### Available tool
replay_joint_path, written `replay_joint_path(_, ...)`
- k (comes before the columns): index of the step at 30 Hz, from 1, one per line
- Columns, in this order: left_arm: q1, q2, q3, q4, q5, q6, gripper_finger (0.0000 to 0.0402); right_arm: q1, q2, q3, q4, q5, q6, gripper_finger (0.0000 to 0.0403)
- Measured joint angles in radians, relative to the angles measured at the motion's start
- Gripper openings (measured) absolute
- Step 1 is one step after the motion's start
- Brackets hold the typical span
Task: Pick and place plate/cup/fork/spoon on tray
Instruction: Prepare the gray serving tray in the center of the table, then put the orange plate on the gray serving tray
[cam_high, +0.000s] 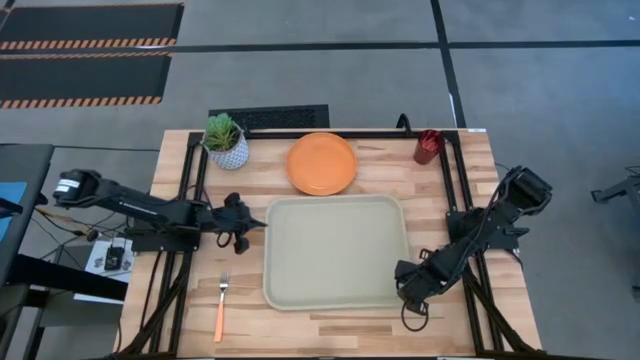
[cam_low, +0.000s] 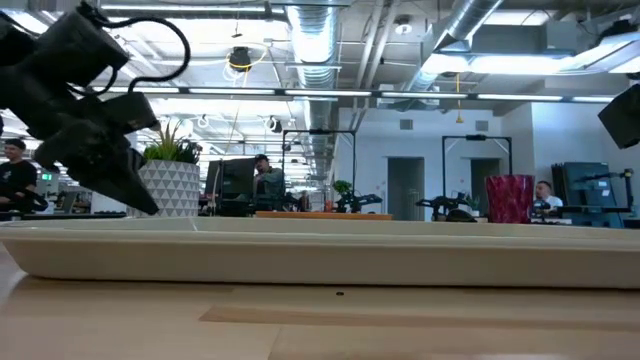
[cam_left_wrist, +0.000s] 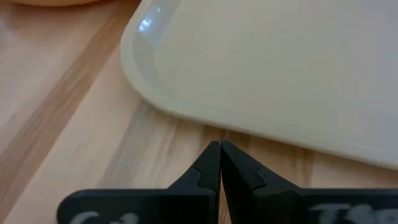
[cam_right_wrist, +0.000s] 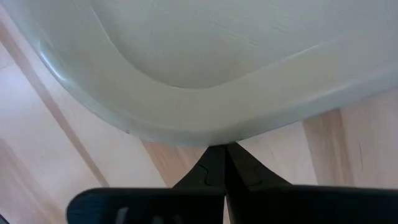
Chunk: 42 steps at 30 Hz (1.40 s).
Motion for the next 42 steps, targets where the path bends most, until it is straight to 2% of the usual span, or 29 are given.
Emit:
replay_joint_path(12,0.033,0.012,0.031,-0.026,-0.047,0.000,0.0000,0.000,-0.059,0.016,0.004,0.031,-0.022,0.0012)
replay_joint_path(18,0.068,0.012,0.031,-0.035,-0.061,-0.002,0.0000,0.000,-0.126,0.051,-0.083,0.069,-0.025,0.0012)
replay_joint_path(21,0.072,-0.029,0.031,-0.043,-0.084,0.017,0.0000,0.000,-0.177,0.085,-0.162,0.112,-0.045,0.0012)
replay_joint_path(24,0.072,-0.100,0.031,-0.045,-0.092,0.035,0.0000,-0.024,-0.240,0.103,-0.179,0.226,-0.137,0.0012)
replay_joint_path(27,0.072,-0.188,0.031,-0.039,-0.076,0.056,0.0000,-0.112,-0.291,0.096,-0.110,0.324,-0.312,0.0007)
replay_joint_path(29,0.072,-0.246,0.031,-0.035,-0.050,0.073,0.0000,-0.204,-0.308,0.077,-0.016,0.342,-0.470,0.0004)
replay_joint_path(32,0.072,-0.323,0.031,-0.014,-0.010,0.100,0.0000,-0.367,-0.313,0.044,0.155,0.301,-0.706,0.0005)
replay_joint_path(36,0.092,-0.392,0.031,0.006,0.068,0.119,0.0000,-0.594,-0.273,0.038,0.280,0.242,-0.971,0.0007)
replay_joint_path(42,0.166,-0.414,0.031,0.065,0.262,0.137,0.0000,-0.852,-0.130,0.083,0.369,0.206,-1.218,0.0035)
